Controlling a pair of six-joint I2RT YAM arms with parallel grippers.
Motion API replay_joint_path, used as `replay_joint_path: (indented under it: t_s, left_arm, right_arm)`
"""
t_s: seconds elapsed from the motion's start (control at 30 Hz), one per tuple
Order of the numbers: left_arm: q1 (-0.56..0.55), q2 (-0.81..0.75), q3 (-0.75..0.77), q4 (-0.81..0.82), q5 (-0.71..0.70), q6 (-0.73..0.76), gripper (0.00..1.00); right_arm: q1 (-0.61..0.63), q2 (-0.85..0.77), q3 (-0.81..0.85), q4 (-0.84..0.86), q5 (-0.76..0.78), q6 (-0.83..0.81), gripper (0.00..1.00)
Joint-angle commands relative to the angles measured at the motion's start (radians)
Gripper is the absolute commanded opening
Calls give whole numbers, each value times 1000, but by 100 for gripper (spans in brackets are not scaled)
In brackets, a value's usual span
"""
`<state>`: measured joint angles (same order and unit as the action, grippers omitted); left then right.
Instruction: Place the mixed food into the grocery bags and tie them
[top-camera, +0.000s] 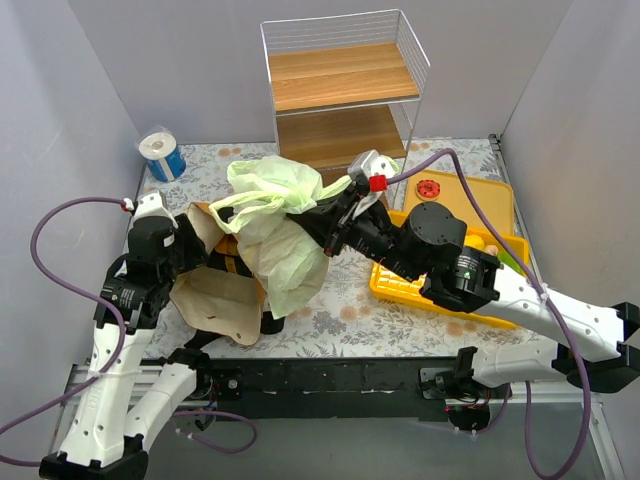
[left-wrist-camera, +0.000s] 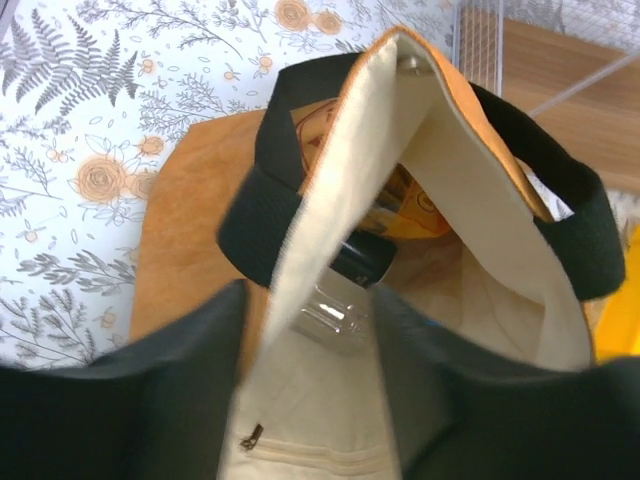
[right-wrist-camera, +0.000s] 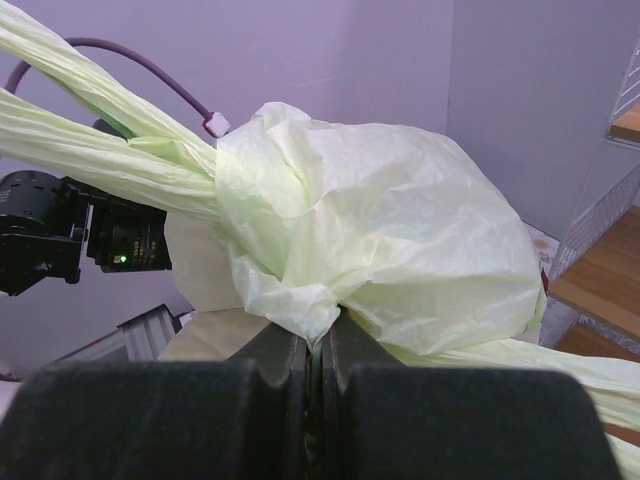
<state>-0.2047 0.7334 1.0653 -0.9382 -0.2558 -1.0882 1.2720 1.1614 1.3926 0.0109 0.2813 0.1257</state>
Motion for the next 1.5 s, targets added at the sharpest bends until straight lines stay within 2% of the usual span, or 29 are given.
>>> replay_joint_path:
  t_s: [0.0,0.07,0.1,0.23,0.3,0.47,0.57,0.83,1.0,1.17,1.3,1.47]
  left_arm:
    - [4,-19,-33,50,-57,31,27]
    - [2,-32,-56,82,-80,48,13]
    - [2,-38,-64,97,-88,53,0]
    - [2,-100,-67,174,-45,65,0]
    - [2,-129,-53,213,-7,62,0]
    - [2,-114,-22,217,20,63,0]
    - [2,-111,-11,219,27,65,0]
    - [2,-111,18,214,9,65,0]
    - [2,-117,30,211,0,70,0]
    - [2,-108,47,197,12,80,0]
    - [2,-118,29,228,111,106,0]
    - [2,-94,5,259,251,83,0]
  right_arm:
    - [10,37,-6,133,-95,12,1]
    - [39,81,5,165,-122,8,1]
    - [50,95,16,176,-128,3,1]
    - [118,168,3,268,-93,-24,1]
    - [158,182,-36,383,-22,-72,1]
    - [170,276,-147,572,151,-123,1]
    - [170,339,-188,619,237,-150,1]
    - [170,520,-208,509,561,-288,1]
    - [153,547,-236,449,726,-336,1]
    - [93,555,-193,347,878,-353,1]
    - [105,528,-202,416,797,-423,1]
    - [190,601,-78,377,515,-483,1]
